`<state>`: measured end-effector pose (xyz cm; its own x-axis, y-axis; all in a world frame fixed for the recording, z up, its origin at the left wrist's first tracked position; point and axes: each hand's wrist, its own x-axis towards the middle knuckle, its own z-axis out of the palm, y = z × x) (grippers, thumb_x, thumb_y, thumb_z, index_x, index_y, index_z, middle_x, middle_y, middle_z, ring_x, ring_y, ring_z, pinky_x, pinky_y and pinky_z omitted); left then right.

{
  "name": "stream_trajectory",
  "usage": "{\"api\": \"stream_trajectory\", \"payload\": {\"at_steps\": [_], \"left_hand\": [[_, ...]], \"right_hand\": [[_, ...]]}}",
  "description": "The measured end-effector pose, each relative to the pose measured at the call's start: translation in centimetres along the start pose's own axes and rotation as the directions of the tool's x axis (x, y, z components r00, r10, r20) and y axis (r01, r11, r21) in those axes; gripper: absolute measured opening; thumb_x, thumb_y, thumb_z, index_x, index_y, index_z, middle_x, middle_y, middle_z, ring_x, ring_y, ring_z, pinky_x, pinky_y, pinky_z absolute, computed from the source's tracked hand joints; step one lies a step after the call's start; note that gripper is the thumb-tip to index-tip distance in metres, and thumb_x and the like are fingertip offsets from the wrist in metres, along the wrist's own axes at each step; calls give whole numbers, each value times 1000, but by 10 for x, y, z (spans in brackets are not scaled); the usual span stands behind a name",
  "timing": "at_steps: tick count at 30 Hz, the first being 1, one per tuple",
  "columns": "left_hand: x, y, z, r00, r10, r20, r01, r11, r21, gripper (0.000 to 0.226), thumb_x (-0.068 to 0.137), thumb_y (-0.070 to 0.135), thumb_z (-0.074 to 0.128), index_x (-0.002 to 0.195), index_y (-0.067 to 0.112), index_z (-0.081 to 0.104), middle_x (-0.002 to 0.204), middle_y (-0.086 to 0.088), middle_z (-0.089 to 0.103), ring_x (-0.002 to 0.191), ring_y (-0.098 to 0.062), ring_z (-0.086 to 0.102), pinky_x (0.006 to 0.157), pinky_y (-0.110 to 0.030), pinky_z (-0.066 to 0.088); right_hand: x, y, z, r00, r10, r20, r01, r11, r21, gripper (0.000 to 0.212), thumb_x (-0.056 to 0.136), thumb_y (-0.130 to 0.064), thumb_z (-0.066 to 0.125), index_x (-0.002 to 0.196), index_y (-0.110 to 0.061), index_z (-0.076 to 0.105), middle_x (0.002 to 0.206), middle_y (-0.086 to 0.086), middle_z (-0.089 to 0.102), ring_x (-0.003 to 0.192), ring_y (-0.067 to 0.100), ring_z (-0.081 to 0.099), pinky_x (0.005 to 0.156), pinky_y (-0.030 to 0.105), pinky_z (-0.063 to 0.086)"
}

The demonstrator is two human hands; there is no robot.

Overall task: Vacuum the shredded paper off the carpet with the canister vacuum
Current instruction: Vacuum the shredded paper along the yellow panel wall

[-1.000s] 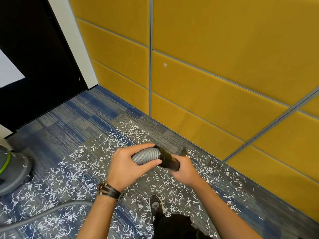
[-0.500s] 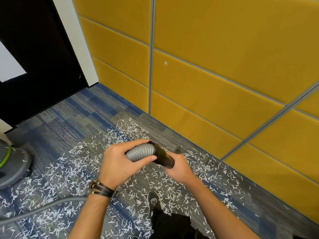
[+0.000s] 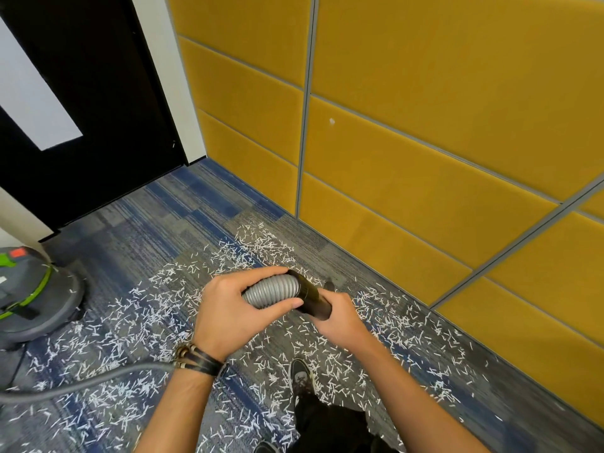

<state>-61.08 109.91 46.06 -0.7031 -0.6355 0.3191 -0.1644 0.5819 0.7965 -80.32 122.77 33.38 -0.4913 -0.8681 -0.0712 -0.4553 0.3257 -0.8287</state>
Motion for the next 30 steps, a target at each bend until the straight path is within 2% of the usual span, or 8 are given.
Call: {"api": "stream_trajectory", "payload": {"at_steps": [4,8,14,20,24,27,30], "left_hand": [[-11,-4,-2,999,-31,24,32,999,-39,55,64,68,86,112,42,80,102,28,77,93,5,73,85,-20,59],[-27,-4,0,999,-38,33,40,997,-65,55,64,68,87,112,41,81,101,29,77,90,3,74,84,-22,60],[-38,-5,9,996,-71,-52,69,997,-34,57,69,72,80,118,44,77,102,28,76,91,4,72,84,-23,60],[-45,-12,32,994,-103,34,101,993,60,62,73,76,69,127,46,72,111,21,76,91,6,67,85,-22,57],[-51,-18,44,987,-145,61,144,989,33,62,71,75,71,128,51,69,112,26,73,96,13,65,88,-19,57],[-52,-15,49,985,-166,55,166,986,8,60,71,80,75,125,54,69,109,29,74,96,11,68,87,-24,60],[-51,-4,49,986,-165,24,165,986,8,61,67,81,72,120,50,74,106,29,75,94,11,69,87,-26,61]], "right_hand": [[-12,1,5,1000,-7,20,7,1000,2,15,82,-5,70,81,-19,67,65,1,65,55,12,54,54,30,40],[-33,3,2,999,-5,42,5,1000,-19,19,79,-3,68,88,-19,71,69,2,67,57,12,57,54,27,41],[-32,2,-11,1000,-6,14,7,995,-96,23,77,0,67,89,-18,73,67,-2,68,56,7,56,53,20,40],[-21,12,-19,996,32,82,-20,989,-147,22,76,-9,70,96,-17,73,74,1,70,62,10,63,57,27,48],[-21,26,-16,989,72,129,-48,982,-180,25,77,0,67,90,-20,70,74,0,69,66,11,65,60,36,54],[-30,35,-16,993,71,99,-56,987,-153,18,78,-3,68,90,-17,70,72,2,68,62,12,62,57,29,48],[-44,35,-15,996,77,55,-72,994,-87,31,80,-3,71,93,-32,70,76,2,70,66,15,64,61,36,52]]}}
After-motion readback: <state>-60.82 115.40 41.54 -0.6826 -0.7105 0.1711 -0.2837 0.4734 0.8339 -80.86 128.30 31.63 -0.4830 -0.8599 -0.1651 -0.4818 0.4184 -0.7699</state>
